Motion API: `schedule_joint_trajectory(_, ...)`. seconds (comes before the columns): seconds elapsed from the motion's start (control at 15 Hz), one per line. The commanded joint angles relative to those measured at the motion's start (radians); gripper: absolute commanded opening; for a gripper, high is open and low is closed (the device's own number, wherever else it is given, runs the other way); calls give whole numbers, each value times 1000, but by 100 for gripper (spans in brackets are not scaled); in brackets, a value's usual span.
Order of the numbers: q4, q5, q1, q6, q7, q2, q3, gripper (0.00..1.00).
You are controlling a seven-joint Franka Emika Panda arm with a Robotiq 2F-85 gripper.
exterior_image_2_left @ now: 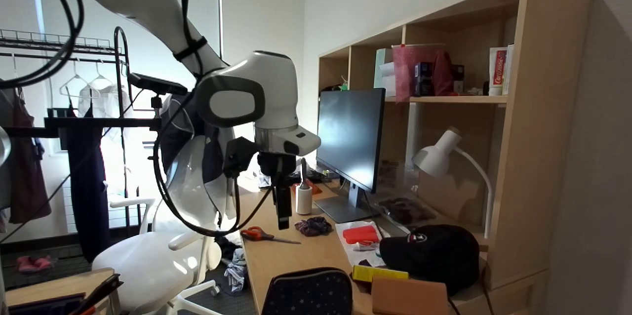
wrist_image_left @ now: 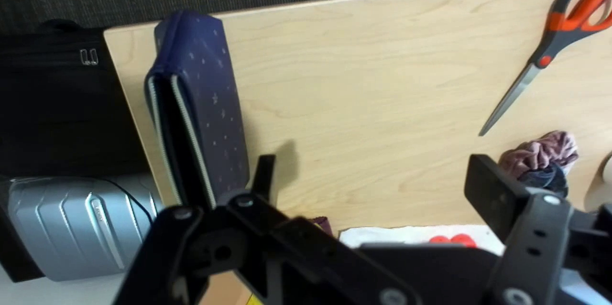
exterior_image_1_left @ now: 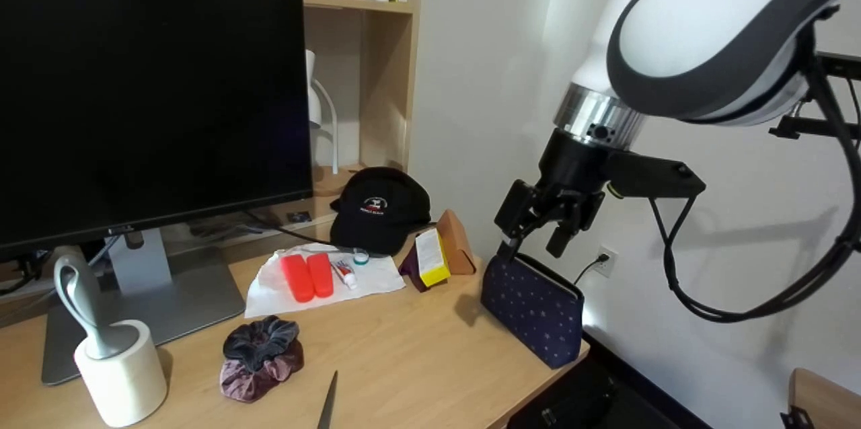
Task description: Move the dark blue bag to the right
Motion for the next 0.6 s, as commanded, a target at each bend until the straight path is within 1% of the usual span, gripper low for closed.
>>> schedule_joint_trajectory(0.0,-5,-100,19,-137,109,-85,40,100)
schedule_joint_trajectory(0.13,19,-148,27,-240,137,-102,59,100)
schedule_joint_trajectory(0.27,41,-165,34,-328,164,-113,74,100)
schedule_joint_trajectory(0.53,93,-170,43,-455,184,-101,91,100)
